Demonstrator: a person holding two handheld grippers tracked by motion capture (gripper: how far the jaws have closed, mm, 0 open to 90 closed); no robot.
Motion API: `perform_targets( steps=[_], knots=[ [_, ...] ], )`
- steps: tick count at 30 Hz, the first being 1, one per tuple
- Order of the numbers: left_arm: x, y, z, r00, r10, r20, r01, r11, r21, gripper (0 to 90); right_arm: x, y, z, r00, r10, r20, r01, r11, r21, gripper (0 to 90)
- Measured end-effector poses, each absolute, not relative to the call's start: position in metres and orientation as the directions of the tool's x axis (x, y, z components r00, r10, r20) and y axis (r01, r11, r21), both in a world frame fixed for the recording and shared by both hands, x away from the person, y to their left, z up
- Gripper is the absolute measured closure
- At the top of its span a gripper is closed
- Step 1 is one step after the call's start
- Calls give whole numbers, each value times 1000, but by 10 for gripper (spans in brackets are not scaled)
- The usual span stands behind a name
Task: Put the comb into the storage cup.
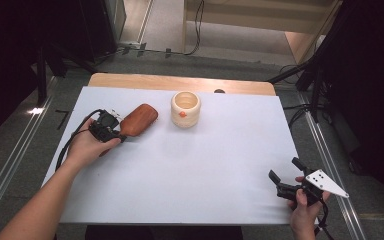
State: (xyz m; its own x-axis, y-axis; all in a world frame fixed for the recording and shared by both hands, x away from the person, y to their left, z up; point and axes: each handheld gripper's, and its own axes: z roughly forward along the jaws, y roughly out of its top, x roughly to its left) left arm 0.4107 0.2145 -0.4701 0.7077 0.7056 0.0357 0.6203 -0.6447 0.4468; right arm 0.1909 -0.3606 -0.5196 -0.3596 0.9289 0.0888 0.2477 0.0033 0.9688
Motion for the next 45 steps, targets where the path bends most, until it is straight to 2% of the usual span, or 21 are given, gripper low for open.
perform_targets(
  steps=[15,29,39,45],
  knots=[
    [392,225,-467,688,726,26,593,-581,558,726,191,-360,-519,-357,930,86,253,8,967,0],
    [373,227,-464,671,741,13,574,-531,623,726,191,-359,-519,-358,930,90,259,6,966,0],
    [356,226,-457,668,744,1,544,-490,681,725,194,-351,-514,-358,933,43,305,73,950,0],
    [346,224,-452,664,748,9,518,-468,716,726,199,-343,-505,-387,919,79,308,48,950,0]
  ],
)
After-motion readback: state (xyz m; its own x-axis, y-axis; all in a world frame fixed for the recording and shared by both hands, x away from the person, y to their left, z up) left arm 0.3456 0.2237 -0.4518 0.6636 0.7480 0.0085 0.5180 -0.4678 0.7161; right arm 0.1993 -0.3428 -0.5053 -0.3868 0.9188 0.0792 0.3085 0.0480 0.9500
